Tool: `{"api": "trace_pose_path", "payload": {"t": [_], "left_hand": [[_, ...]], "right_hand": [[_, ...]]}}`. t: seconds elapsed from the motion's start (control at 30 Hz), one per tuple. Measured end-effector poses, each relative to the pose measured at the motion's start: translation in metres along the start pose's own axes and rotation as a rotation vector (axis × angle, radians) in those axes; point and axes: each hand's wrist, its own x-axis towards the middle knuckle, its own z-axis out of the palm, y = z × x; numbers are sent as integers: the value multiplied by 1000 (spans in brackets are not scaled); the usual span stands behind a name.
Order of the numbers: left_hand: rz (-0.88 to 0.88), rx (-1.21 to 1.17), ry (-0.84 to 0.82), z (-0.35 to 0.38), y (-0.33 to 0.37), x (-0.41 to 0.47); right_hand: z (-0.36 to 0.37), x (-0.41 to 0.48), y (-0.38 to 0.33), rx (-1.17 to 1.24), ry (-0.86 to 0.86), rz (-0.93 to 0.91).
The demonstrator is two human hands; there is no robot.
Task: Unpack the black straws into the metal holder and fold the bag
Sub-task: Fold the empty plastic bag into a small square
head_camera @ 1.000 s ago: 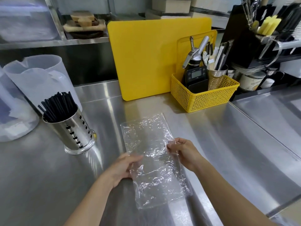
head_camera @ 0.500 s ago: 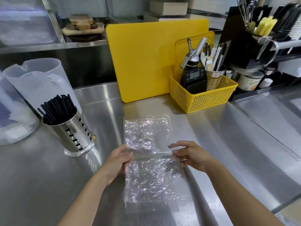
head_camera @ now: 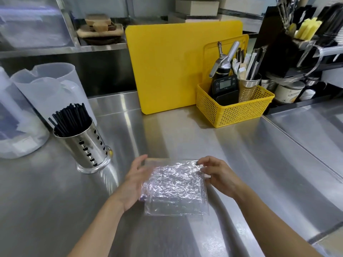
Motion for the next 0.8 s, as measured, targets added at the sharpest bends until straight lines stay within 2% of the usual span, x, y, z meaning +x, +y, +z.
{"api": "trace_pose_path", "payload": {"t": [0.13,0.23,0.3,0.43,0.5,0.63,0.8], "left_hand": [[-159,-1,41,3,-8,-1],[-171,-24,152,4,-7,-2],[-138,-19,147,4,-5,-4],[-132,340,88,0,-3,-11],[-138,402,10,-4,3,-20],[-140,232,-177,-16,9,-35],[51,25,-246,-27,17,-52]], "right_hand": [[10,0,2,-8,82,-55],[19,-6,3,-28,3,9],[22,-13,6,-83,-38,85],[30,-24,7,-253,-8,159],[33,-28,7,-269,29,147],[43,-40,12,-133,59,109],[57,-50,21,93,34,65]]}}
